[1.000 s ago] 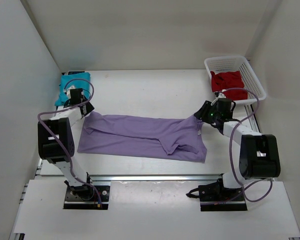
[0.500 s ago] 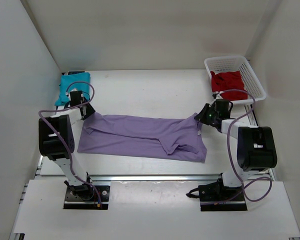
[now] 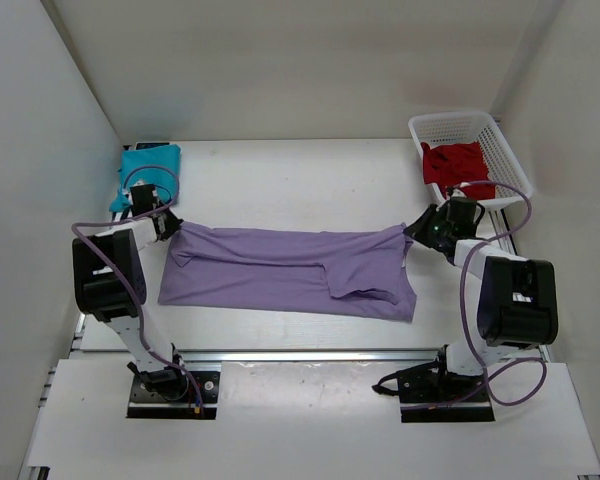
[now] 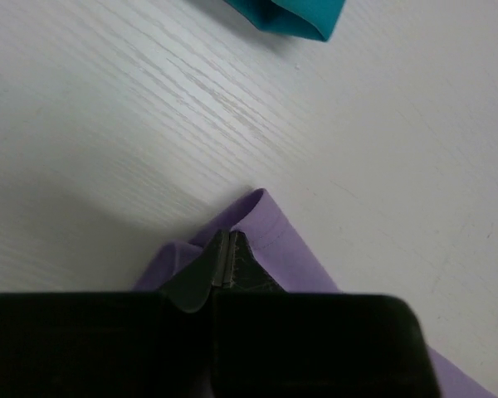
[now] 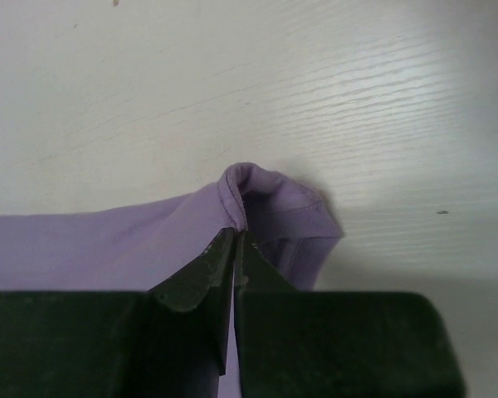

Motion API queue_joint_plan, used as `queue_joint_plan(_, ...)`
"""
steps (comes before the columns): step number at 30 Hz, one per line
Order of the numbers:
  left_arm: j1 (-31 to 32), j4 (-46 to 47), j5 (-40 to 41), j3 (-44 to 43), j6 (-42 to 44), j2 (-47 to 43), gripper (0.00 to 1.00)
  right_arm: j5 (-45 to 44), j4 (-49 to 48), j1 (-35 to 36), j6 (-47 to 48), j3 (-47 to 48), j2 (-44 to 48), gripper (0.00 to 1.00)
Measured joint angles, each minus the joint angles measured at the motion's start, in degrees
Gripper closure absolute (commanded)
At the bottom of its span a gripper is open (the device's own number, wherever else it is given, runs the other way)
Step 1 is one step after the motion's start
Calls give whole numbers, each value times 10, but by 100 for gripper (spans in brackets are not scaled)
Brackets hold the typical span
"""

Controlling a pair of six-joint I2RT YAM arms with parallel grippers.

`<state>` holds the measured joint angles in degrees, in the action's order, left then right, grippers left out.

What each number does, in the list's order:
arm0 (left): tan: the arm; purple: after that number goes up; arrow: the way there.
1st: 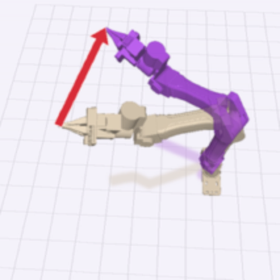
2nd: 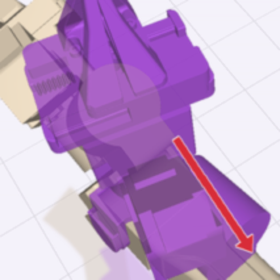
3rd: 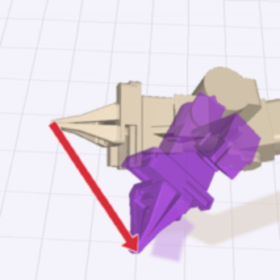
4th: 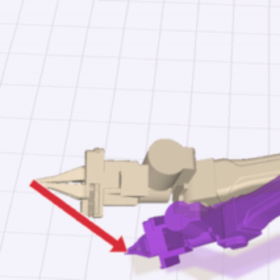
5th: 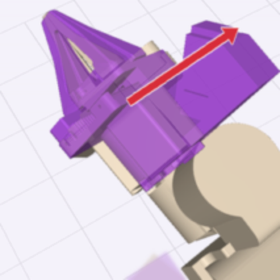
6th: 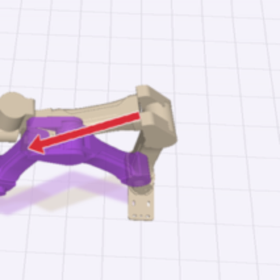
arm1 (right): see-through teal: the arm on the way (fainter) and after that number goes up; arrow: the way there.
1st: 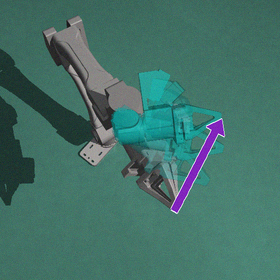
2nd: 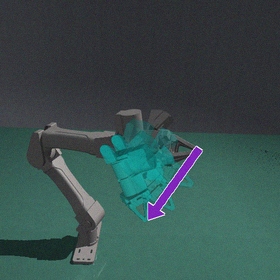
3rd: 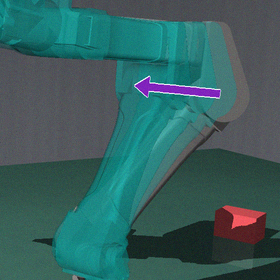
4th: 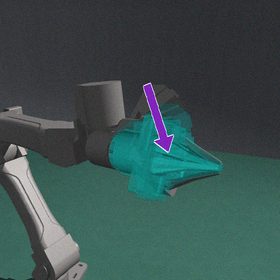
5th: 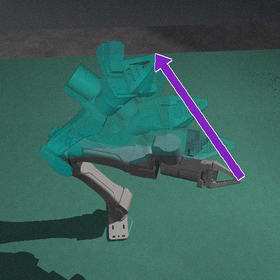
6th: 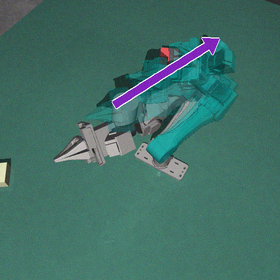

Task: Fold and stack the t-shirts
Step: Fold the other side of the tshirt into a rectangle

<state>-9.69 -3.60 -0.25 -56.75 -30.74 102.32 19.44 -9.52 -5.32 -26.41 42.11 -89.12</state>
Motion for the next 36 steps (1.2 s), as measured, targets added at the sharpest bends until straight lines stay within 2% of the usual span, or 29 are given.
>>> queue_joint_plan(7, -15, 2, -2, 1, -17, 0, 99, -2, 12, -16, -6, 8, -16, 99)
queue_joint_plan(9, -15, 2, -2, 1, -22, 0, 88, -5, 13, -17, -7, 12, -27, 100)
queue_joint_plan(11, -16, 2, -2, 1, -25, 0, 64, -5, 16, -19, -10, 12, -30, 98)
queue_joint_plan(12, -17, 3, -2, 1, -27, 0, 45, -5, 16, -20, -10, 12, -30, 93)
queue_joint_plan(14, -19, 8, -3, 4, -35, -1, 39, -9, 19, -21, -12, 14, -30, 84)
queue_joint_plan(16, -19, 8, -2, 12, -44, -9, 39, -17, 26, -20, -12, 16, -26, 72)
queue_joint_plan(17, -19, 10, -2, 20, -48, -18, 42, -22, 33, -17, -13, 16, -18, 70)
queue_joint_plan(21, -8, 9, 13, 69, -59, -97, 60, -53, 53, 3, -12, 13, 44, 68)
queue_joint_plan(22, 0, 8, 17, 82, -62, -125, 61, -61, 53, 11, -12, 10, 68, 68)
queue_joint_plan(23, 10, 9, 25, 94, -61, -153, 60, -69, 52, 22, -12, 3, 94, 69)
queue_joint_plan(26, 46, 7, 42, 133, -61, -233, 49, -94, 49, 63, -10, -24, 166, 81)
queue_joint_plan(28, 47, 7, 36, 163, -66, -271, 39, -104, 49, 99, -10, -46, 196, 88)
queue_joint_plan(29, 36, 6, 33, 177, -69, -282, 38, -106, 49, 120, -9, -57, 205, 90)
queue_joint_plan(31, 13, 1, 33, 200, -77, -288, 33, -108, 54, 159, -6, -73, 212, 87)
queue_joint_plan(36, 14, -17, 32, 219, -88, -269, 33, -108, 88, 262, 13, -78, 210, 80)
